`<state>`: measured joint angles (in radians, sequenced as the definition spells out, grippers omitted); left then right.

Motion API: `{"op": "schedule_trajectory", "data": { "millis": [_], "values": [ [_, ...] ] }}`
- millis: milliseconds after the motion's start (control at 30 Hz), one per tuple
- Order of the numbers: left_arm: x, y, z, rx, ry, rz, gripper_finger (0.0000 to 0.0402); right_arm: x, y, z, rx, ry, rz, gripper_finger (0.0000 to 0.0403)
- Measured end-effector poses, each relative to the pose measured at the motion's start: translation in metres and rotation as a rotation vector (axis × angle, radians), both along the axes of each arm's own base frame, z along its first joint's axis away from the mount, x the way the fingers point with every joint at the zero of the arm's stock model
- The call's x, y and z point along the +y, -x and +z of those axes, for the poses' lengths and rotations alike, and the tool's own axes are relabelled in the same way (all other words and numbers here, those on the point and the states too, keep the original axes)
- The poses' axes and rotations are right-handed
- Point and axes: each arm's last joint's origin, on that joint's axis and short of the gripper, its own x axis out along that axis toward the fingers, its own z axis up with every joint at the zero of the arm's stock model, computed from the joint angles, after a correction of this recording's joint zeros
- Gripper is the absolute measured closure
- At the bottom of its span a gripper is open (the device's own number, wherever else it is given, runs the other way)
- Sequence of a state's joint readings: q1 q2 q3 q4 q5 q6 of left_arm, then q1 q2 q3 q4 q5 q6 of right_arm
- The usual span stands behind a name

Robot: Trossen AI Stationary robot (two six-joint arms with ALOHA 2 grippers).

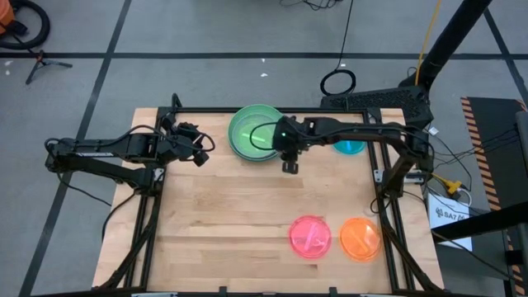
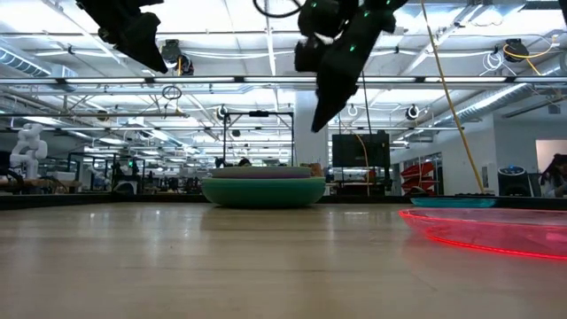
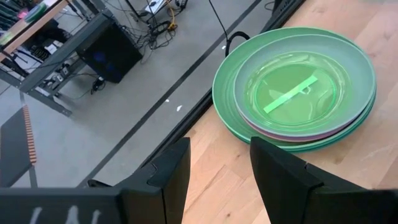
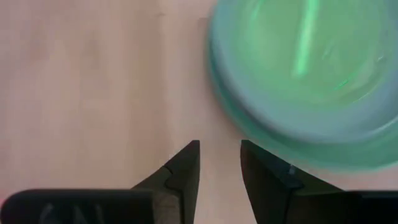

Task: Stack plastic plates
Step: Stack the pink plate on top of the light green plate

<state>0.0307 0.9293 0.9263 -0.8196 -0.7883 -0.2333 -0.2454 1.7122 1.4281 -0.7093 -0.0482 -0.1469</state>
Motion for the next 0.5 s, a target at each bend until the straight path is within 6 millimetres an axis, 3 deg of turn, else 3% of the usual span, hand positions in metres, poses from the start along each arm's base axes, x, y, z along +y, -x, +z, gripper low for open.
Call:
{"op": "schedule_trajectory", "data": {
  "millis": [233, 500],
  "values": [
    [0.0, 0.0, 0.0, 0.003, 0.0, -0.001, 0.0229, 0.034, 0.014, 0.006, 0.103, -0.284, -0.111, 0.0293],
    [0.0, 0.0, 0.0, 0.022, -0.012, -0.016, 0.0229, 0.071, 0.02, 0.0, 0.26, -0.394, -0.279, 0.0293]
  ]
}}
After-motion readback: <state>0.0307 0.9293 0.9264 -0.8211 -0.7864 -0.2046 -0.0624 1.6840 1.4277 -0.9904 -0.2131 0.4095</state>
